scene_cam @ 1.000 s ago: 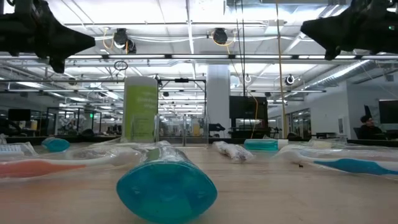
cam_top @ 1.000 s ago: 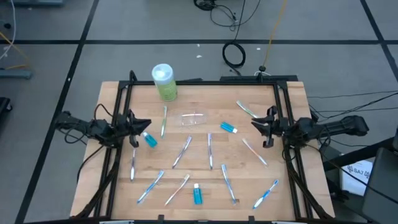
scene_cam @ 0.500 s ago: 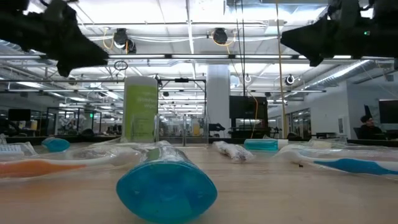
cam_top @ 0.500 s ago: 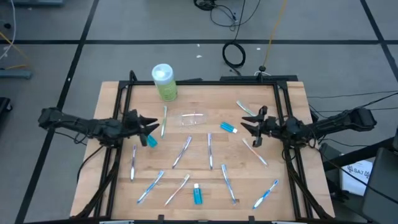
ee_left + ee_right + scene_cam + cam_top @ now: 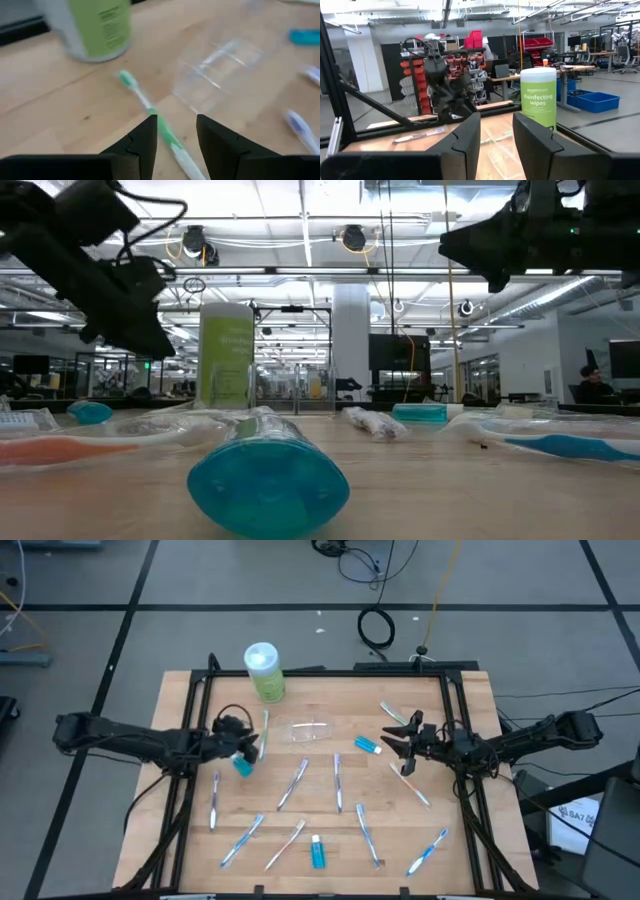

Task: Pick & Place toothbrushing station
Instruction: Put the left green toothbrush into the transparent organizer

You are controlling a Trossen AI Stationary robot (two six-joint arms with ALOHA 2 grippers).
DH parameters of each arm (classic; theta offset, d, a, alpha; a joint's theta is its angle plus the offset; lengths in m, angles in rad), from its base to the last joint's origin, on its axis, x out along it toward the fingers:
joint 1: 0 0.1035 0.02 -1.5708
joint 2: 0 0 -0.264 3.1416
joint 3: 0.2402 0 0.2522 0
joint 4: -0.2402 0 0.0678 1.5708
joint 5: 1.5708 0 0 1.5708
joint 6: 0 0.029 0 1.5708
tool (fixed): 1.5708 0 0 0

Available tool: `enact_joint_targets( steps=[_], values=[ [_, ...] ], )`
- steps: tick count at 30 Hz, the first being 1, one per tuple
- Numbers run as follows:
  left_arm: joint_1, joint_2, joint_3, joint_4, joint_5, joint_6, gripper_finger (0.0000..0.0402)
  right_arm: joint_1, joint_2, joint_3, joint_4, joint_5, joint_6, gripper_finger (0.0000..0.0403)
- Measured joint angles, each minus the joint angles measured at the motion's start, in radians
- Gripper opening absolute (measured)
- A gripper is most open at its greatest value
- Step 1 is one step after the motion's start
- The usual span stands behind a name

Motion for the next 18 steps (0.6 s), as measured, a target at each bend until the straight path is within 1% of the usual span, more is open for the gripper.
enact_joint_targets(
  steps=[3, 7, 10, 14, 18],
  values=[
    [0.047, 0.058, 0.000, 0.031, 0.007, -0.054, 0.0141, 0.000, 0.000, 0.000, 0.008, 0.000, 0.001, 0.0105],
    [0.092, 0.155, 0.000, 0.096, 0.059, -0.064, 0.0141, 0.000, 0.000, 0.000, 0.008, 0.000, 0.001, 0.0106],
    [0.111, 0.235, 0.000, 0.197, 0.089, -0.049, 0.0141, 0.000, 0.000, 0.001, 0.008, 0.000, 0.001, 0.0106],
    [0.132, 0.326, 0.000, 0.334, 0.123, -0.070, 0.0140, 0.000, 0.000, 0.001, 0.008, 0.000, 0.001, 0.0103],
    [0.162, 0.386, 0.000, 0.334, 0.137, -0.070, 0.0140, 0.000, 0.000, 0.001, 0.008, 0.000, 0.001, 0.0103]
  ],
)
